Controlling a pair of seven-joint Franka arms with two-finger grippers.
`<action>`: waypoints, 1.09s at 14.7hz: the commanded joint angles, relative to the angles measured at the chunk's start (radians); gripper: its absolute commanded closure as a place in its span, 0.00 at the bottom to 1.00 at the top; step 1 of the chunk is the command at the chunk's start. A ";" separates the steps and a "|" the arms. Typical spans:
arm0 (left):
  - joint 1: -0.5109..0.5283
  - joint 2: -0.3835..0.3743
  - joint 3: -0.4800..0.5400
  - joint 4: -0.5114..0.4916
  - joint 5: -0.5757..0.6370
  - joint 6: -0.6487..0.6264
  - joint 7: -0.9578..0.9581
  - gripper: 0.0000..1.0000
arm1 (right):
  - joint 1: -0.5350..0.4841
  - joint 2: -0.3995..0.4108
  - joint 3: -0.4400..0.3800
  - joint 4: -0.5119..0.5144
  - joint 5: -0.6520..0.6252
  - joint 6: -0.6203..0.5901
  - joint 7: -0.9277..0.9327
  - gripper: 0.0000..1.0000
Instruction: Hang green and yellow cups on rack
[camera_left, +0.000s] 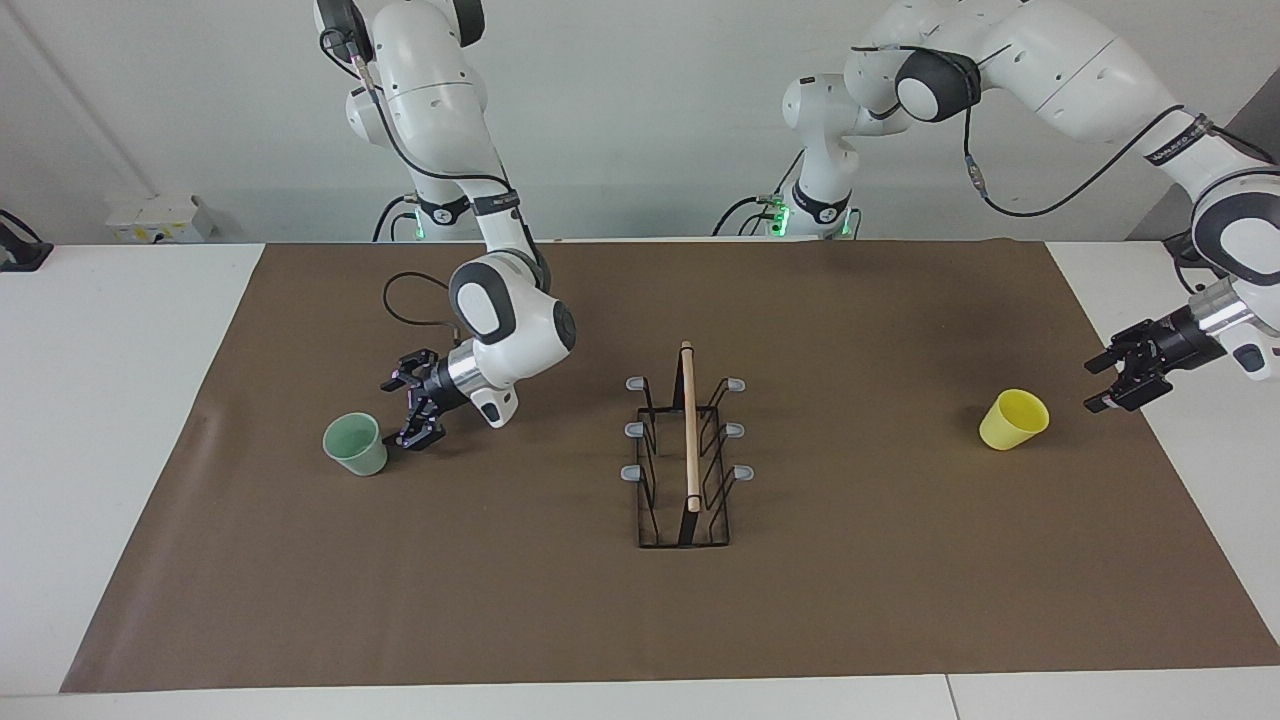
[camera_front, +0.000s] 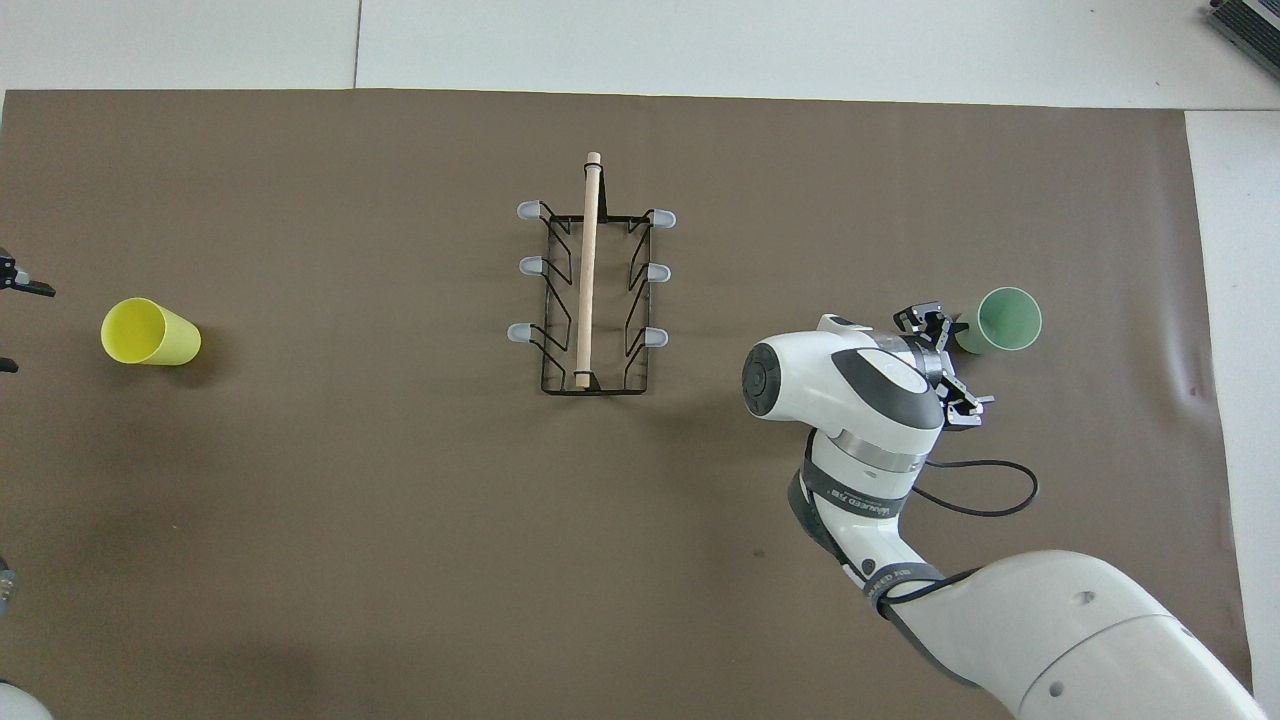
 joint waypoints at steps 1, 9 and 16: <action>-0.006 -0.012 0.013 -0.096 -0.089 0.070 -0.100 0.00 | -0.022 -0.026 0.003 -0.030 -0.057 0.016 0.028 0.01; 0.069 0.055 0.015 -0.197 -0.345 0.089 -0.349 0.00 | -0.054 -0.011 0.004 0.019 -0.051 0.082 0.058 0.00; 0.065 0.023 0.027 -0.420 -0.611 0.086 -0.365 0.00 | -0.078 0.006 0.003 0.039 -0.025 0.143 0.061 0.00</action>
